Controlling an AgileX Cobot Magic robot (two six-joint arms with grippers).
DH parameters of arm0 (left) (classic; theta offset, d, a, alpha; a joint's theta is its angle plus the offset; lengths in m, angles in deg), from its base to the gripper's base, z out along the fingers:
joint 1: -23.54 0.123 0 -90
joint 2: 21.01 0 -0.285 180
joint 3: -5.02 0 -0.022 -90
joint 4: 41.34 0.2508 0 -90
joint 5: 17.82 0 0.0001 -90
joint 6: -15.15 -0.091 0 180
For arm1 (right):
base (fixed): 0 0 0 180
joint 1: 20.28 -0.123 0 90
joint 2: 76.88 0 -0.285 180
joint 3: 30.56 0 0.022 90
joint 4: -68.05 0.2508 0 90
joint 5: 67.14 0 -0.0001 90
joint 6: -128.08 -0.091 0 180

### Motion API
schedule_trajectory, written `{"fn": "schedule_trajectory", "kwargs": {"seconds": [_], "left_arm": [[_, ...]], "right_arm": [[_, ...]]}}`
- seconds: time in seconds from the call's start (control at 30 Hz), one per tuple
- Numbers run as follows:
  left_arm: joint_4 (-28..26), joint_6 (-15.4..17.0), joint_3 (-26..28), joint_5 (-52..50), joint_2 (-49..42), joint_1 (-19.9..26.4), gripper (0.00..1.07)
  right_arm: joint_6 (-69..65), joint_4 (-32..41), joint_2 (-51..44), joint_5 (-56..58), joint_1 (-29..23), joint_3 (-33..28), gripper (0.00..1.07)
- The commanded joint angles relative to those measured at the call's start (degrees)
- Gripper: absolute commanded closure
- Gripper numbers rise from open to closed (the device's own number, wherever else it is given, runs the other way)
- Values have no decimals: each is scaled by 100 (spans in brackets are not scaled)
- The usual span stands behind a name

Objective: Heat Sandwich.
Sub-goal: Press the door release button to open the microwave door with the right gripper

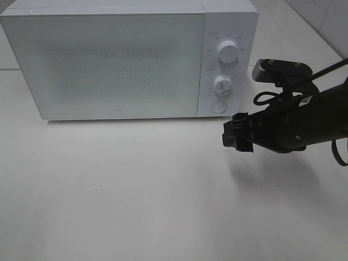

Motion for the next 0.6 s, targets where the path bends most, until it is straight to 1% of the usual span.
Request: {"fn": "schedule_trajectory", "kwargs": {"seconds": [0.03,0.1,0.13,0.17,0.27,0.3,0.43,0.47,0.57,0.6], "left_arm": [[-23,0,-17,-29,-155,11,6],[-23,0,-17,-29,-155,11,6],[-23,0,-17,-29,-155,11,6],[-23,0,-17,-29,-155,11,6],[-23,0,-17,-29,-155,11,6],[-23,0,-17,-29,-155,11,6],[-23,0,-17,-29,-155,11,6],[-23,0,-17,-29,-155,11,6],[-23,0,-17,-29,-155,11,6],[-23,0,-17,-29,-155,11,6]], "right_arm": [[160,-332,-241,745,46,86,32],[155,-470,-407,1089,46,132,32],[155,-470,-407,1089,46,132,32],[143,-636,-625,1501,46,178,32],[138,-785,-974,2040,46,235,32],[138,-785,-974,2040,46,235,32],[92,-854,-1725,2979,46,298,32],[92,-854,-1725,2979,46,298,32],[92,-854,-2131,3375,46,298,32],[92,-865,-2475,3621,46,298,32]]}}
